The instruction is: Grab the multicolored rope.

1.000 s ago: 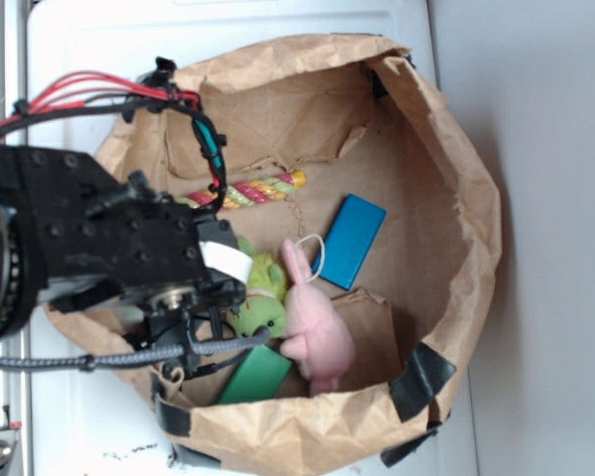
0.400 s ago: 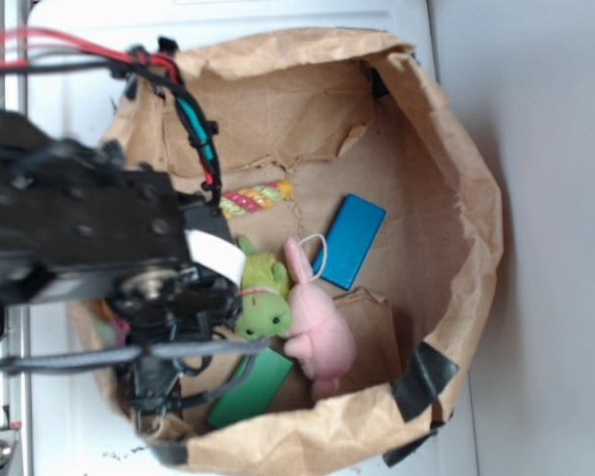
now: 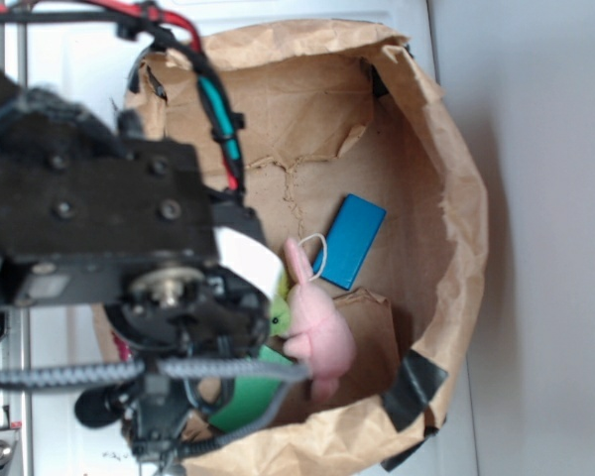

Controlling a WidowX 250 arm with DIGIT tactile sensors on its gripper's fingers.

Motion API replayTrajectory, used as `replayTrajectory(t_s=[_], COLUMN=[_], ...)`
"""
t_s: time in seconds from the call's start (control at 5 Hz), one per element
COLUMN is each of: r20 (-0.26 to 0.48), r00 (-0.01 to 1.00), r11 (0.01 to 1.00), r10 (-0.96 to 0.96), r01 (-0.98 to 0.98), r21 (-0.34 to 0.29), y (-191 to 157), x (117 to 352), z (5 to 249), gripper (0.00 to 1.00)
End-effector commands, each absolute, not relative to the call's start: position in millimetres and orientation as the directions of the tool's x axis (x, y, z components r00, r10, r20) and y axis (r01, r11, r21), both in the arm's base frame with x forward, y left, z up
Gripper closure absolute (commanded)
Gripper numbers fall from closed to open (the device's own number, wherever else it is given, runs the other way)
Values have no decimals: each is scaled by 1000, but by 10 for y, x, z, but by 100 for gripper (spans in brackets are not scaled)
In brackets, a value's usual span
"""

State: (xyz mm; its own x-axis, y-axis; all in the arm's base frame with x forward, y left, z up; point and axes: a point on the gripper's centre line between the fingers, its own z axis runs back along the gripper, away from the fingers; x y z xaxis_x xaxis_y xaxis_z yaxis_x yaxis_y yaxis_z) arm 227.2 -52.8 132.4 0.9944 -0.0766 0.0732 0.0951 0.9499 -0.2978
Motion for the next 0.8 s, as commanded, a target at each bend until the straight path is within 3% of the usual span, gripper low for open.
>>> replayTrajectory(t_s=[0.0, 0.6], r20=[141, 237], r00=[988, 971], r11=[965, 985], r10=[-57, 45], r01=[91, -3], r21=[-245, -174], y=[-416, -127], x=[2431, 2719], z=[1544, 1613], gripper=[100, 100])
